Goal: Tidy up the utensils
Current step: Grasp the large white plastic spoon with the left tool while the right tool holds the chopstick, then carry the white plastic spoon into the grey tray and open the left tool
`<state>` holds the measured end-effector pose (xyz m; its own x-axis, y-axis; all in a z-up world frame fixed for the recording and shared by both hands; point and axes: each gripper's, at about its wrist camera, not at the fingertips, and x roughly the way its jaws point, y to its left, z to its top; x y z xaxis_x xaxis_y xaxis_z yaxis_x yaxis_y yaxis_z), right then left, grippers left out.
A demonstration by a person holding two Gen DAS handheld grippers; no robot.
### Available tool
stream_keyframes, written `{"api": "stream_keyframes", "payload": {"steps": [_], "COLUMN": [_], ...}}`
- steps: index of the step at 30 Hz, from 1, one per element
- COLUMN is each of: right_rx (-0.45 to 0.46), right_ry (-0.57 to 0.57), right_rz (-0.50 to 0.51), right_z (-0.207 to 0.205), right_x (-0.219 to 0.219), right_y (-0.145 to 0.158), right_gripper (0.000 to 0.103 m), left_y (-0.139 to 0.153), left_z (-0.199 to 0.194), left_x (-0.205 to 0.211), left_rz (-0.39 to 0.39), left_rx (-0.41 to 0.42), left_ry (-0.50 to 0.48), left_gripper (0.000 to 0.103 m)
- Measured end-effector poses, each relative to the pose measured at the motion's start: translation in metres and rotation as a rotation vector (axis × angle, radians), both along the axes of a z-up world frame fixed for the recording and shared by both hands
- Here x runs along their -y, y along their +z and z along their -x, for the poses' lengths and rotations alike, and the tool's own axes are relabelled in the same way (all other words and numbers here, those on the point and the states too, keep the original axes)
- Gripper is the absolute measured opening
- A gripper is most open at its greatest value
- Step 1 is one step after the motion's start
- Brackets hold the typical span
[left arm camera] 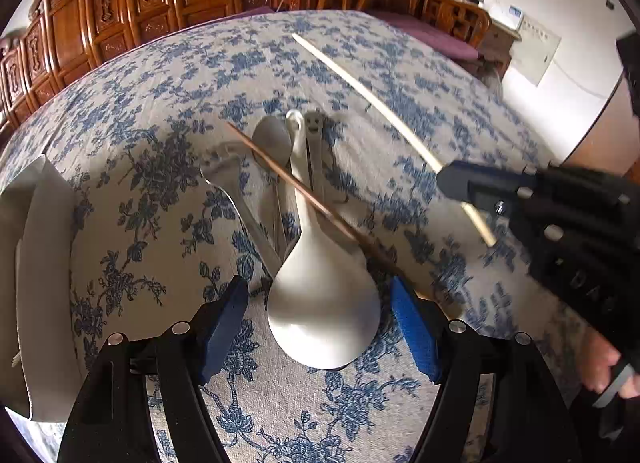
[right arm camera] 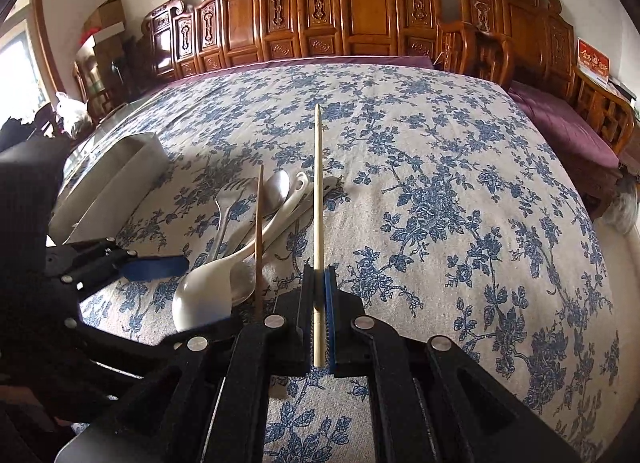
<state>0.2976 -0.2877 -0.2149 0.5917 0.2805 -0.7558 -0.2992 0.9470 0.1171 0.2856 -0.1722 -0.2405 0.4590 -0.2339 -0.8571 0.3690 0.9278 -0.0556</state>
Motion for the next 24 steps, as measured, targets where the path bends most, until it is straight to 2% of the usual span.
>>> {"api": "stream_keyframes", "payload": {"steps": [4, 6, 10, 15, 24], "right_rx": [-0.002, -0.003, -0.004, -0.005, -0.004], "right_ry": [0.002, 0.001, 0.000, -0.001, 0.003], "right_rz": [0.004, 0.006, 0.007, 0.010, 0.021], "right_z": [0.000, 0.000, 0.000, 0.000, 0.001], "right_x": [-0.001, -0.001, -0.001, -0.001, -0.002], "right_y": [-0.001, -0.002, -0.003, -0.002, -0.002], "right_gripper": [0.006, 0.006, 0.006, 0.006, 0.006], "left_y": [0.000, 0.000, 0.004, 0.020, 0.052], "left_z": [0.002, 0.003, 0.002, 0.007, 0.016], "left_x": [0.001, -0.002, -0.012, -0.025, -0.050], "left_rz": [-0.020, -0.025, 0.015, 0.010, 0.060], "left_rx": [0.010, 0.017, -0.005, 0.037, 0.071], "left_ry": [-0.007, -0.004, 0.008, 0.012, 0.015], "left_gripper": [0.068, 0.052, 0.052, 0.051, 0.051]}}
